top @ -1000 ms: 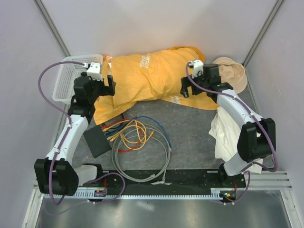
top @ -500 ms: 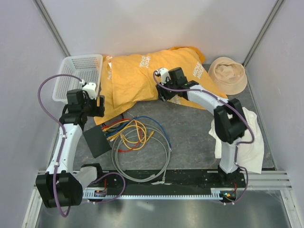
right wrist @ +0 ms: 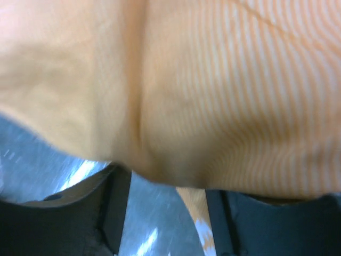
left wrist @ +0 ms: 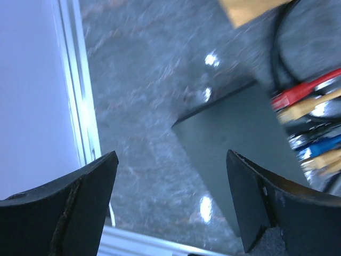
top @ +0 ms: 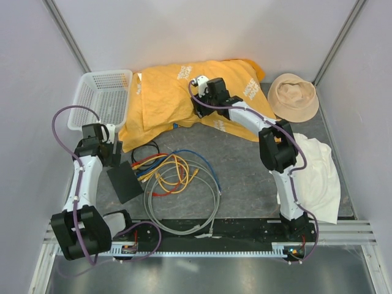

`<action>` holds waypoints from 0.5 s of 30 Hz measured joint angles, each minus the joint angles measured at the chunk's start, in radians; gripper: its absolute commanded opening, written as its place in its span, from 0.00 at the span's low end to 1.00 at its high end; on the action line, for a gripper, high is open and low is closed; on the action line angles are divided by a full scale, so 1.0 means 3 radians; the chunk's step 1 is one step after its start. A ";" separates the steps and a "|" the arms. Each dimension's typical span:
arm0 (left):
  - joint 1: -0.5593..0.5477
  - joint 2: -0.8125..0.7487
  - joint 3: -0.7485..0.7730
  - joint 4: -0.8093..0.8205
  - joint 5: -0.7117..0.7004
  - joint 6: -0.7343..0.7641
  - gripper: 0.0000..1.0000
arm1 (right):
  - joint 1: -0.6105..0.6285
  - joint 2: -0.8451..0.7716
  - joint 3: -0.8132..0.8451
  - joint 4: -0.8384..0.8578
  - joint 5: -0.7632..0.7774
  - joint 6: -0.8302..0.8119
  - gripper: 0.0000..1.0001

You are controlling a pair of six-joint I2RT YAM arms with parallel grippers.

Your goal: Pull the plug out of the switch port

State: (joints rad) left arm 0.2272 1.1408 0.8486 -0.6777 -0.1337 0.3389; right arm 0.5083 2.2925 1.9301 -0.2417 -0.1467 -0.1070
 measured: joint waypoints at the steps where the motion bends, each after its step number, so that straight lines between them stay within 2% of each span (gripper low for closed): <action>1: 0.0047 0.0001 -0.0018 -0.0031 -0.0020 0.0011 0.90 | -0.0003 -0.0145 -0.0161 -0.0004 -0.0085 0.0004 0.68; 10: 0.0473 0.0247 -0.0402 -0.0153 -0.0020 0.0159 0.88 | -0.0046 -0.1612 -0.1333 0.0120 -0.0445 0.0112 0.74; 15: 0.0481 0.0254 -0.0509 -0.0099 0.0107 0.0309 0.87 | -0.0050 -0.1898 -0.1728 0.0145 -0.0511 0.0108 0.77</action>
State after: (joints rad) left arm 0.3714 1.2171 0.6960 -0.7074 -0.1017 0.4316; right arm 0.4934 1.7229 1.4117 -0.1982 -0.3000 -0.0746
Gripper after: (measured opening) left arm 0.878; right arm 0.755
